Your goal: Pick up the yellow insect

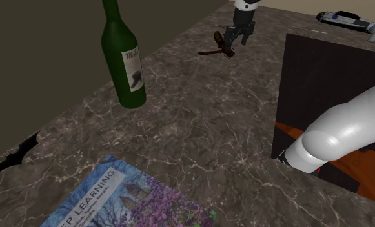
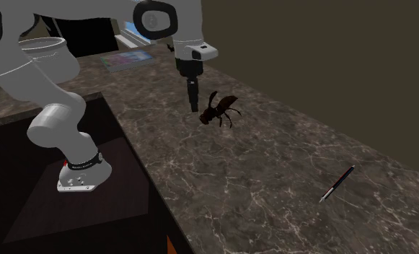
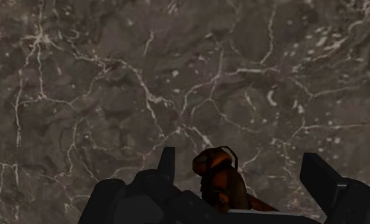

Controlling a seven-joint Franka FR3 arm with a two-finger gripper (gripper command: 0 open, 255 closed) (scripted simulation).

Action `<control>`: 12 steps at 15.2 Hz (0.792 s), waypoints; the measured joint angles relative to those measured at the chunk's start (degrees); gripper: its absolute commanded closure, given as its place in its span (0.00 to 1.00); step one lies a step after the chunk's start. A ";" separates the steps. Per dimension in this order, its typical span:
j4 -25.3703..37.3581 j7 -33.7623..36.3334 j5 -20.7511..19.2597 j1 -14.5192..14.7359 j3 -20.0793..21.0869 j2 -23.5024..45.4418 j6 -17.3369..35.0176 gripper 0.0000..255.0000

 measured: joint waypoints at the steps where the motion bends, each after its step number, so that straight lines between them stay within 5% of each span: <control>1: 1.45 0.64 -0.43 -0.23 -0.02 1.85 0.10 0.00; 10: -0.61 1.84 -1.27 -0.73 -0.42 6.09 6.01 0.00; 11: -0.83 1.89 -1.28 -0.73 -0.41 6.11 6.25 1.00; 12: -0.94 1.91 -1.29 -0.72 -0.41 6.10 6.37 1.00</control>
